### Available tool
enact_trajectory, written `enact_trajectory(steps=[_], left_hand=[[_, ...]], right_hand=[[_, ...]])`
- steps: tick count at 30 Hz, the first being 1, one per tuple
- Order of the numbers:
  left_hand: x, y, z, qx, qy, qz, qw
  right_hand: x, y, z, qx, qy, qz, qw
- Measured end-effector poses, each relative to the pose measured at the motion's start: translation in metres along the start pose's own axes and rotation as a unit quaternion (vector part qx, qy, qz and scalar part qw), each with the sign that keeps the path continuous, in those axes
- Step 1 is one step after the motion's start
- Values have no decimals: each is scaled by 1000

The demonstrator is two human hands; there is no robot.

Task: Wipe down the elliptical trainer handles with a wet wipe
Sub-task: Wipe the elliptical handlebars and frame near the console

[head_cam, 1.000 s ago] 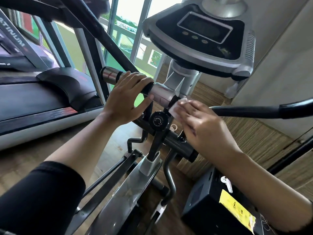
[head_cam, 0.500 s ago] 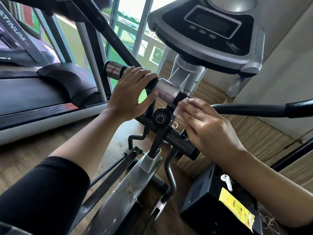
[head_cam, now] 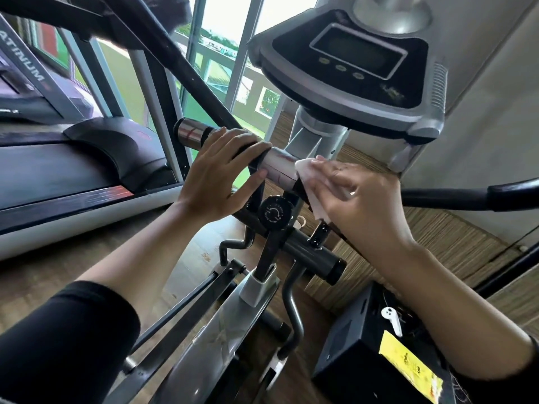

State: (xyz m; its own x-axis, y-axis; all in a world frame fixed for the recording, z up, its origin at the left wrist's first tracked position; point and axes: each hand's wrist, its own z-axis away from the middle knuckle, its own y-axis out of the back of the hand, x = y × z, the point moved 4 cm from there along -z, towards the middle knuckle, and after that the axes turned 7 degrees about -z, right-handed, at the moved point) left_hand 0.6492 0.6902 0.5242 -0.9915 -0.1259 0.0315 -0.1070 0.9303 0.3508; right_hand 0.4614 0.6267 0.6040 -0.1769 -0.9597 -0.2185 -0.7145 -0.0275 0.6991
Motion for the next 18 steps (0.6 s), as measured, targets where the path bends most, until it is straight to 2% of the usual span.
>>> enact_trajectory(steps=[3, 6, 9, 14, 18], left_hand=[[1, 1, 1, 7, -12, 4, 1000], [0, 0, 1, 8, -16, 3, 1000], [1, 0, 0, 11, -8, 4, 1000], [2, 1, 0, 25, -8, 4, 1000], [2, 2, 0, 24, -4, 7, 1000]], right_hand=[[-1, -4, -6, 8, -14, -1, 1000], [-9, -15, -7, 13, 67, 16, 998], [-9, -21, -8, 11, 98, 43, 994], [-9, -19, -15, -4, 68, 15, 998], [0, -18, -18, -75, 4, -4, 997]])
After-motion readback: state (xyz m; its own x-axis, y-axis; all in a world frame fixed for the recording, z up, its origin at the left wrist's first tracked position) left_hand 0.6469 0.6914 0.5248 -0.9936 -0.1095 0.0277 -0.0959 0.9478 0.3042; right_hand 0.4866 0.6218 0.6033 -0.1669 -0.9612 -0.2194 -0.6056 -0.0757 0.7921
